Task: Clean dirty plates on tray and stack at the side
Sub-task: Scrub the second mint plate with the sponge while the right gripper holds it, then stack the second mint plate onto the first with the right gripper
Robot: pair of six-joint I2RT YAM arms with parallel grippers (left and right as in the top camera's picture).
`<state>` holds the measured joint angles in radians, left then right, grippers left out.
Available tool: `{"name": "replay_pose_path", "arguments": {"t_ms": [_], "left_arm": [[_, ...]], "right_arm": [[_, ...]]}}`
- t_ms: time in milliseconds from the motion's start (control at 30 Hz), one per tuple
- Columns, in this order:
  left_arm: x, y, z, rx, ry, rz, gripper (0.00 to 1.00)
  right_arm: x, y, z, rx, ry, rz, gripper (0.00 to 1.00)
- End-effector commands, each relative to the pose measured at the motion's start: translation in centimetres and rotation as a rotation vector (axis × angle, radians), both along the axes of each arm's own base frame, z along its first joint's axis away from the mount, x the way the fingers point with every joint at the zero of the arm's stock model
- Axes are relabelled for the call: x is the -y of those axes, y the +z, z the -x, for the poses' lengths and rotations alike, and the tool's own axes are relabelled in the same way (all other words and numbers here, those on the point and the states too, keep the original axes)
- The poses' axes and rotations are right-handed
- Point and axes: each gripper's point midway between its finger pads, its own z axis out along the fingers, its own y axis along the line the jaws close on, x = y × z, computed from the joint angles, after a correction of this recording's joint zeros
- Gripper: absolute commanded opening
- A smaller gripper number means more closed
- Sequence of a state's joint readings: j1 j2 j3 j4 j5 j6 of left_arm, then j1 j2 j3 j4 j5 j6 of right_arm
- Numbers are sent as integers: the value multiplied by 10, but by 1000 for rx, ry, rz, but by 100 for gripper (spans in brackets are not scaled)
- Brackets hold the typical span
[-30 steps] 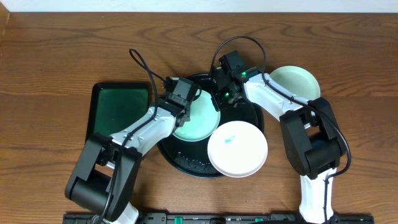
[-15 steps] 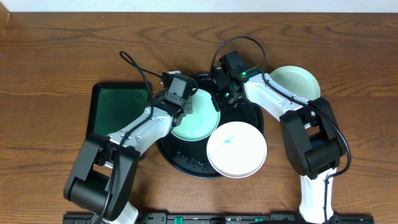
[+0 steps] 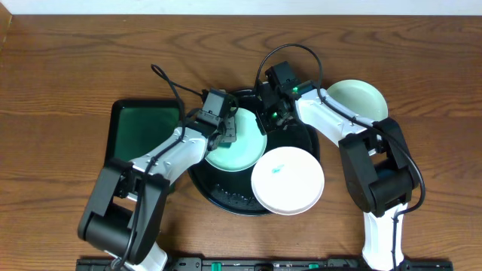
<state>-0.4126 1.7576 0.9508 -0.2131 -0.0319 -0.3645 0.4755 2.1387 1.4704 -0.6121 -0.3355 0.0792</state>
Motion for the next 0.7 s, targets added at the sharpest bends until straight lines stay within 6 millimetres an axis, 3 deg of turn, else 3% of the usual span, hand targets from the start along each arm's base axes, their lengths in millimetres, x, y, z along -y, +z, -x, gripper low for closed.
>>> {"name": "replay_pose_path", "arguments": {"t_ms": [0,100,267,367,500,667], "left_arm": [[-36,6,14,-12,33,-175,8],[-67,38,14,67,110,-313,7],[-70,90,12,197,141,-262,7],[-77,115,12,259,194,-215,7],[-96,129,12,275,276,-132,7],[-126,122,8,219,363,-1,7]], "right_arm": [[9,-27,11,-38,17,77,1],[9,-27,10,-33,22,76,1],[5,-20,1,14,28,59,1],[5,-4,-8,71,34,65,1],[10,32,-21,212,70,133,1],[24,92,-31,461,104,340,1]]}}
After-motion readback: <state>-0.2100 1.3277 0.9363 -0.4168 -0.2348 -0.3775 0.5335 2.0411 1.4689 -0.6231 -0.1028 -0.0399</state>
